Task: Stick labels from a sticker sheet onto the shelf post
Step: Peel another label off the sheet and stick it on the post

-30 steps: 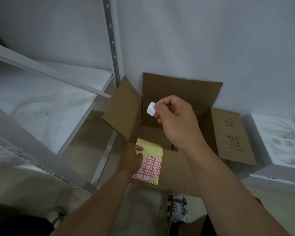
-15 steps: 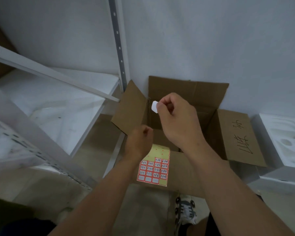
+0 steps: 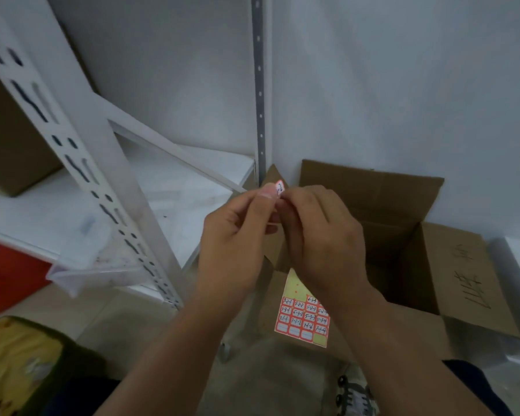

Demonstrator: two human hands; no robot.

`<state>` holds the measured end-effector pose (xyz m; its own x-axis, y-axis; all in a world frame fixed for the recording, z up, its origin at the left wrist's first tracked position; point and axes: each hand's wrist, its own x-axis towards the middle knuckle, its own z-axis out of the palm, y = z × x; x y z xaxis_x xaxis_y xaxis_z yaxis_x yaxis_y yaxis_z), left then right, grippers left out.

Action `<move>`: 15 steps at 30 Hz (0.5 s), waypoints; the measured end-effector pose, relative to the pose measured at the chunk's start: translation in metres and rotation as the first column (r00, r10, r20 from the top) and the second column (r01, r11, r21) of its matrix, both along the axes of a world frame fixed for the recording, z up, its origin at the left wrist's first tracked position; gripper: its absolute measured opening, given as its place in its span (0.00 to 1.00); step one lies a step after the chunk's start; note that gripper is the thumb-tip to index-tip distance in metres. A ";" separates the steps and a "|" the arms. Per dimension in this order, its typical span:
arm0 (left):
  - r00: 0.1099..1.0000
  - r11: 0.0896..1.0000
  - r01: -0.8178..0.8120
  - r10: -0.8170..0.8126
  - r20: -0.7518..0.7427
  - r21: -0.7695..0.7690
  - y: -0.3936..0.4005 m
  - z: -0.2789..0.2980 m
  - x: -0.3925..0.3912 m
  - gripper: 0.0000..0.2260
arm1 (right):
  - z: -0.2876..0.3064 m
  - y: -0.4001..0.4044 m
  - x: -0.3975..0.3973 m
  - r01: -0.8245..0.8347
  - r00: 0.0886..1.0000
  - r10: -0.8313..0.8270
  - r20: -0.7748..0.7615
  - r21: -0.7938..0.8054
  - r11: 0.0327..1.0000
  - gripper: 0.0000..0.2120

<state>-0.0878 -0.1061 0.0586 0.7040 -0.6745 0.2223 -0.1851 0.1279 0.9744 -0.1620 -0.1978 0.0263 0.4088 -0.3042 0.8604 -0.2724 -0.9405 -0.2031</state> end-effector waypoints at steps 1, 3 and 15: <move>1.000 1.000 0.005 -0.006 -0.009 -0.016 0.003 0.000 0.000 0.21 | 0.000 0.003 0.001 -0.012 1.000 0.012 -0.002 -0.003 1.000 0.16; 0.999 0.999 -0.008 0.006 -0.038 -0.050 0.009 -0.001 0.005 0.14 | 0.001 0.006 0.005 -0.038 0.999 0.038 -0.011 -0.019 0.999 0.16; 0.988 0.986 -0.004 -0.022 -0.153 -0.166 0.038 0.001 0.042 0.12 | 0.023 0.029 0.027 -0.506 0.838 0.460 0.294 0.737 0.449 0.10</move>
<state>-0.0458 -0.0684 0.0599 0.7323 -0.6441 0.2209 -0.0325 0.2909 0.9562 -0.1348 -0.1687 0.0496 0.6745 -0.6074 0.4197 0.2053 -0.3917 -0.8969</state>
